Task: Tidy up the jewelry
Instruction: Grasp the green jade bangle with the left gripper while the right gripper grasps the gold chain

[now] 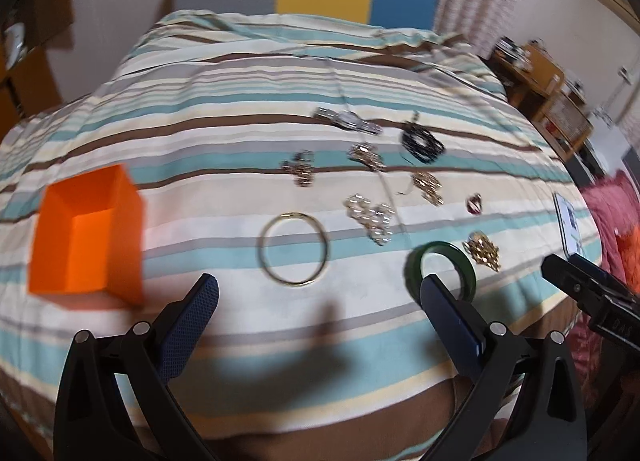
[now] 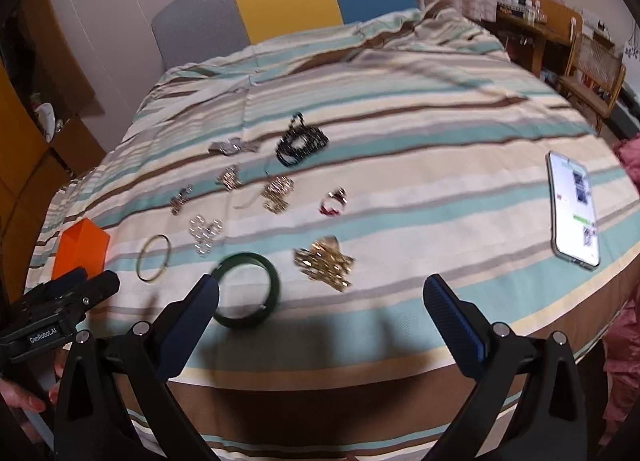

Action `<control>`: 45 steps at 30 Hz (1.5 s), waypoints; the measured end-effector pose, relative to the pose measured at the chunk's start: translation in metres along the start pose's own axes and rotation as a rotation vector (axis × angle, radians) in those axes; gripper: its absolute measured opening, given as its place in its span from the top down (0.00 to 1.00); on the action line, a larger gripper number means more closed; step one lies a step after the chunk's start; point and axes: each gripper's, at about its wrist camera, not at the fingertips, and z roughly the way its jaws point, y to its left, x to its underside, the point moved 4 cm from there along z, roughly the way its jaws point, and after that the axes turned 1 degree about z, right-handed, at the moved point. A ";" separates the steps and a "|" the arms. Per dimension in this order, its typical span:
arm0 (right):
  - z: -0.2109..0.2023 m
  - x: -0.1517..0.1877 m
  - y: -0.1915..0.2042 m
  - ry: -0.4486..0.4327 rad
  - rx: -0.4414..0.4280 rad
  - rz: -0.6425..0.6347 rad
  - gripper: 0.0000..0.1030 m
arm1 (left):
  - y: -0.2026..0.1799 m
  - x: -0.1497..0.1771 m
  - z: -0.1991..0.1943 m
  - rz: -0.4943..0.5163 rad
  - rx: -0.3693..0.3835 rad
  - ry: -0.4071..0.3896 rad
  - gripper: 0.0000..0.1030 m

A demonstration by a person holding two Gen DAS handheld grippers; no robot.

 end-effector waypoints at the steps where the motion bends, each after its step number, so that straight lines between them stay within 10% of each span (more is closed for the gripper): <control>1: 0.005 0.002 -0.004 0.012 0.027 -0.004 0.02 | -0.003 0.001 0.004 0.014 -0.007 0.007 0.03; 22: 0.081 0.001 0.002 -0.036 0.018 -0.226 0.40 | -0.059 0.025 0.059 0.187 0.089 0.022 0.03; 33: 0.080 0.003 -0.001 -0.044 -0.065 -0.196 0.89 | -0.074 0.025 0.065 0.241 0.115 -0.001 0.03; 38: 0.076 0.001 -0.009 -0.040 -0.117 -0.140 0.84 | -0.086 0.021 0.073 0.285 0.120 -0.017 0.03; 41: 0.070 0.002 -0.005 -0.064 -0.099 -0.157 0.42 | -0.094 0.021 0.080 0.319 0.107 -0.013 0.04; 45: 0.077 0.002 -0.001 -0.030 -0.064 -0.202 0.47 | -0.101 0.021 0.081 0.372 0.102 -0.034 0.17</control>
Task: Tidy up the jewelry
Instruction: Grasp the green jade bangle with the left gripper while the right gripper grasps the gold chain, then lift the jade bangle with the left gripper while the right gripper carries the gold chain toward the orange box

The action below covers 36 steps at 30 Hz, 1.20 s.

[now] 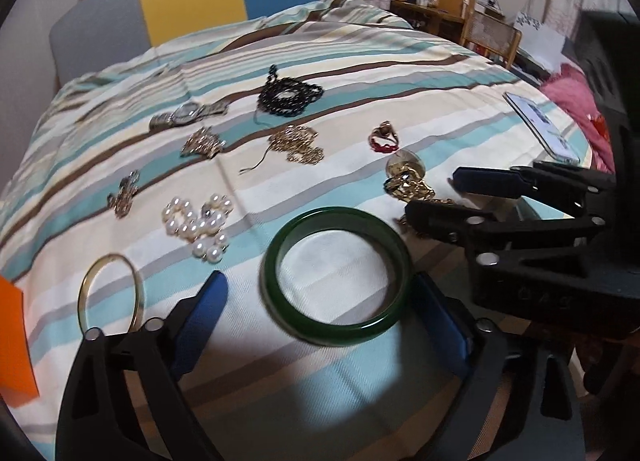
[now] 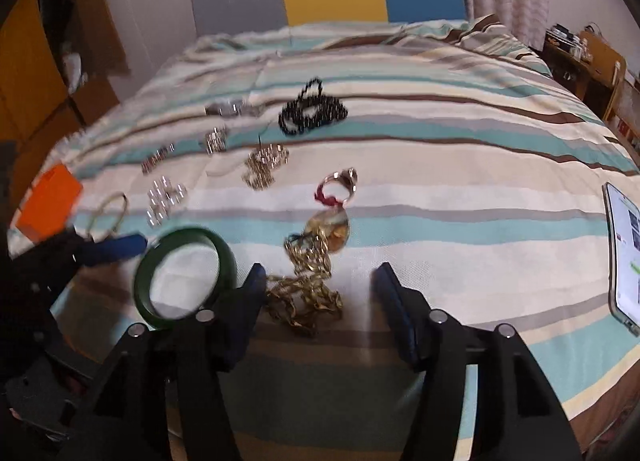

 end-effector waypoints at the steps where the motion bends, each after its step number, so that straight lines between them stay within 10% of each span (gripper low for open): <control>1: 0.003 -0.002 0.001 0.010 0.002 -0.007 0.47 | 0.000 -0.001 0.000 0.004 0.005 -0.005 0.22; 6: 0.018 -0.007 0.012 0.009 0.056 -0.097 0.50 | 0.002 0.002 -0.002 0.011 0.003 -0.014 0.24; 10: 0.015 -0.005 0.002 -0.016 0.063 -0.080 0.77 | 0.002 0.000 -0.001 0.009 0.000 -0.017 0.24; 36: -0.076 -0.032 0.002 -0.246 -0.085 0.051 0.81 | 0.028 -0.014 -0.040 -0.129 -0.007 -0.105 0.29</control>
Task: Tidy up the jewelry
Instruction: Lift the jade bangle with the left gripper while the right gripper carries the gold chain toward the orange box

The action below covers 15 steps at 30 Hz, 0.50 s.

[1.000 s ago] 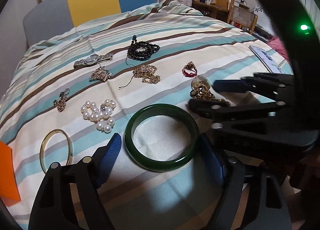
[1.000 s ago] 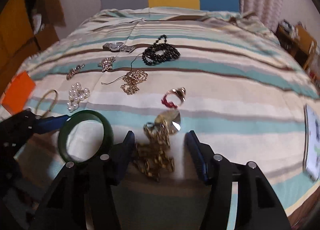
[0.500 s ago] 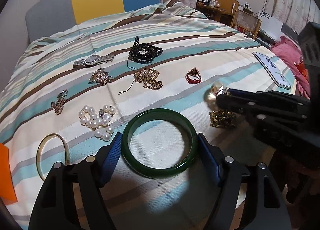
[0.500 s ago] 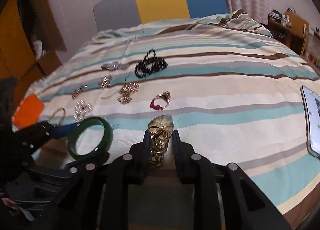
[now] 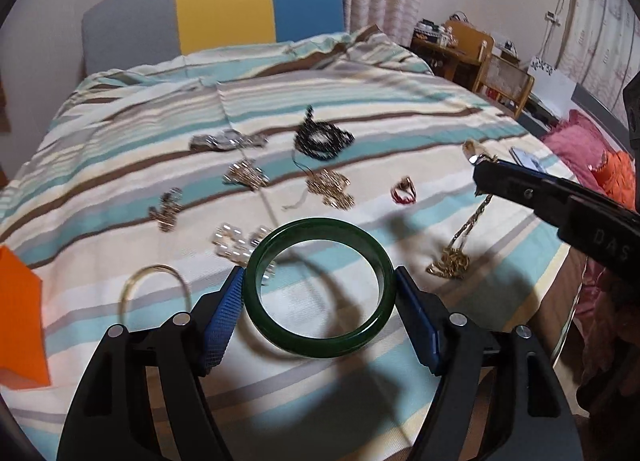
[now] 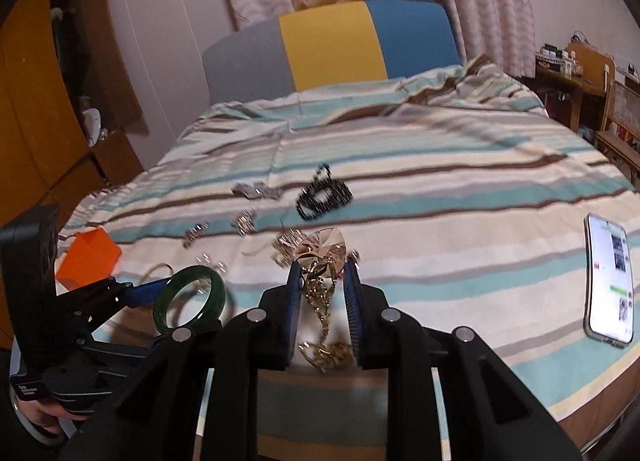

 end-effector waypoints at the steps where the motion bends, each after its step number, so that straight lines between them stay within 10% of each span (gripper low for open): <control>1: -0.003 -0.005 0.005 -0.010 -0.006 -0.009 0.81 | 0.003 -0.002 -0.005 -0.005 -0.007 -0.010 0.29; 11: -0.036 -0.059 0.057 -0.104 -0.089 -0.100 0.81 | 0.047 -0.024 -0.060 -0.065 -0.067 -0.096 0.29; 15: -0.047 -0.084 0.088 -0.133 -0.142 -0.149 1.00 | 0.074 -0.030 -0.086 -0.089 -0.107 -0.122 0.29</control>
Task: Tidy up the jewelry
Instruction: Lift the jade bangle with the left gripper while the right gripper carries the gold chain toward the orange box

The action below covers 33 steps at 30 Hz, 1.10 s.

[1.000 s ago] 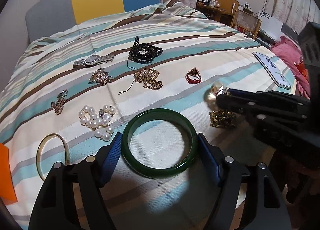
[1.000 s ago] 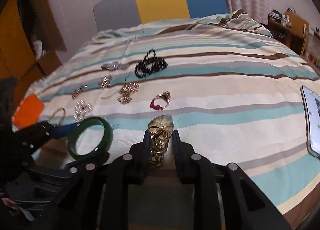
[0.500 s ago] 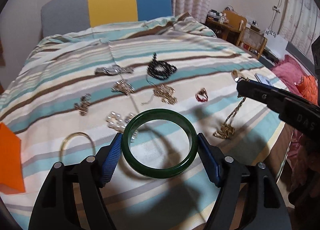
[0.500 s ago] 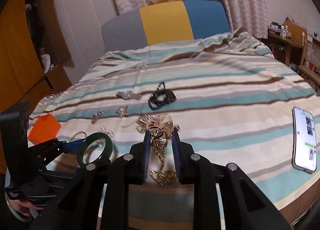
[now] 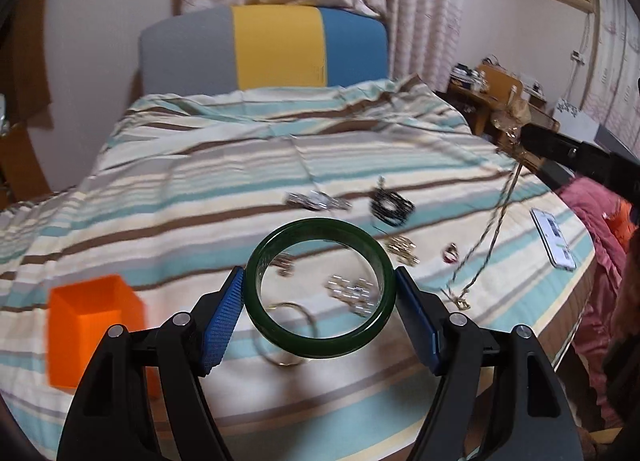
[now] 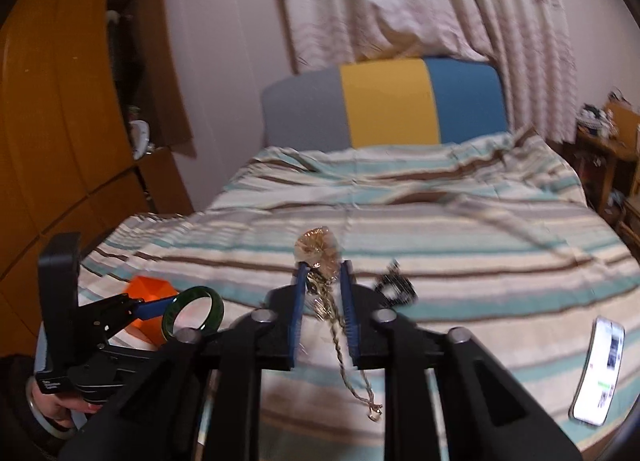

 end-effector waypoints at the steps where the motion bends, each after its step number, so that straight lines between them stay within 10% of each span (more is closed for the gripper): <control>1: 0.000 -0.007 0.008 -0.011 -0.009 -0.017 1.00 | 0.006 -0.002 -0.003 -0.005 -0.006 -0.006 0.29; 10: 0.042 -0.009 0.043 0.039 -0.018 -0.065 1.00 | 0.079 -0.001 -0.032 -0.097 -0.130 -0.038 0.29; 11: 0.054 0.004 0.036 0.087 -0.002 -0.044 0.93 | 0.082 0.001 -0.032 -0.106 -0.134 -0.034 0.29; 12: 0.067 0.017 0.030 0.133 0.008 -0.024 0.65 | 0.086 0.005 -0.032 -0.118 -0.141 -0.030 0.29; 14: 0.095 0.045 0.018 0.219 0.039 0.002 0.52 | 0.096 0.011 -0.030 -0.135 -0.158 -0.016 0.29; 19: 0.159 0.092 0.008 0.385 0.026 0.018 0.68 | 0.115 0.027 -0.027 -0.185 -0.179 0.009 0.29; 29: 0.227 0.103 0.015 0.470 0.077 -0.099 0.70 | 0.141 0.036 -0.026 -0.236 -0.221 0.016 0.29; 33: 0.235 0.098 0.019 0.484 0.085 -0.133 0.97 | 0.151 0.039 -0.027 -0.257 -0.227 0.018 0.29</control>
